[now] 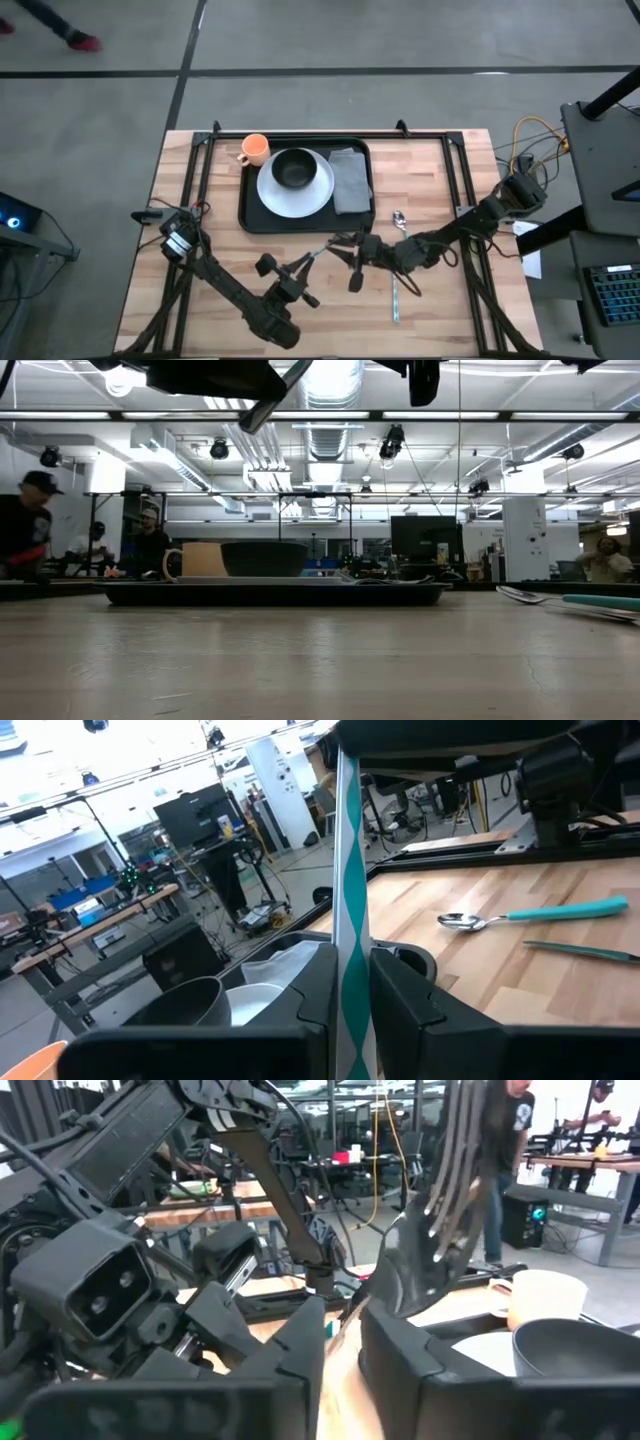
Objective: Set up tray
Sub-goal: Put the fork on top of the napkin on the serving tray
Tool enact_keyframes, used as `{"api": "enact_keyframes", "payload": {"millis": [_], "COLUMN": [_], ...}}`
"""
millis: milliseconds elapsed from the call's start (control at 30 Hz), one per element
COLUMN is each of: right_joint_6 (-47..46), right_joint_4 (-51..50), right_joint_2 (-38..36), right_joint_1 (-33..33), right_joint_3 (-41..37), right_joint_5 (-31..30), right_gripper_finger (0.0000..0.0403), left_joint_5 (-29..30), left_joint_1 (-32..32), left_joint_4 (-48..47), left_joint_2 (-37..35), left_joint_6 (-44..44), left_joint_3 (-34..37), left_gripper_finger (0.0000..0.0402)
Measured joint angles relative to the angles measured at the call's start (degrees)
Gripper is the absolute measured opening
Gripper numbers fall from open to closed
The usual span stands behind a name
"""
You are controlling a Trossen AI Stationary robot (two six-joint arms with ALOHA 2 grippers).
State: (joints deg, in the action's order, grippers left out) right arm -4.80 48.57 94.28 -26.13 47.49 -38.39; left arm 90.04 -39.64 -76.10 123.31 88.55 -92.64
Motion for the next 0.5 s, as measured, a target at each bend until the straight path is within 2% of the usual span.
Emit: {"api": "enact_keyframes", "payload": {"millis": [100, 267, 400, 500], "right_joint_6": [0.13, -0.39, -11.96, -17.76], "right_joint_4": [0.00, -2.49, -20.74, -29.87], "right_joint_2": [0.00, -0.52, -4.98, -8.08], "right_joint_1": [0.08, 0.03, 3.42, 9.25], "right_joint_3": [0.02, -0.18, -0.68, -1.43], "right_joint_5": [0.03, -0.23, 1.21, 10.09], "right_gripper_finger": [0.0023, 0.0009, 0.0008, 0.0008], "left_joint_5": [-0.02, -0.12, -1.54, -3.24], "left_joint_1": [0.00, 0.02, -0.49, -0.98], "left_joint_4": [0.07, -0.93, -6.78, -8.09], "left_joint_2": [0.00, -0.63, -3.54, -5.49], "left_joint_6": [0.00, -0.21, -0.49, -0.69], "left_joint_3": [0.00, 0.09, 0.07, 0.55], "left_gripper_finger": [0.0022, 0.0058, 0.0091, 0.0109]}}
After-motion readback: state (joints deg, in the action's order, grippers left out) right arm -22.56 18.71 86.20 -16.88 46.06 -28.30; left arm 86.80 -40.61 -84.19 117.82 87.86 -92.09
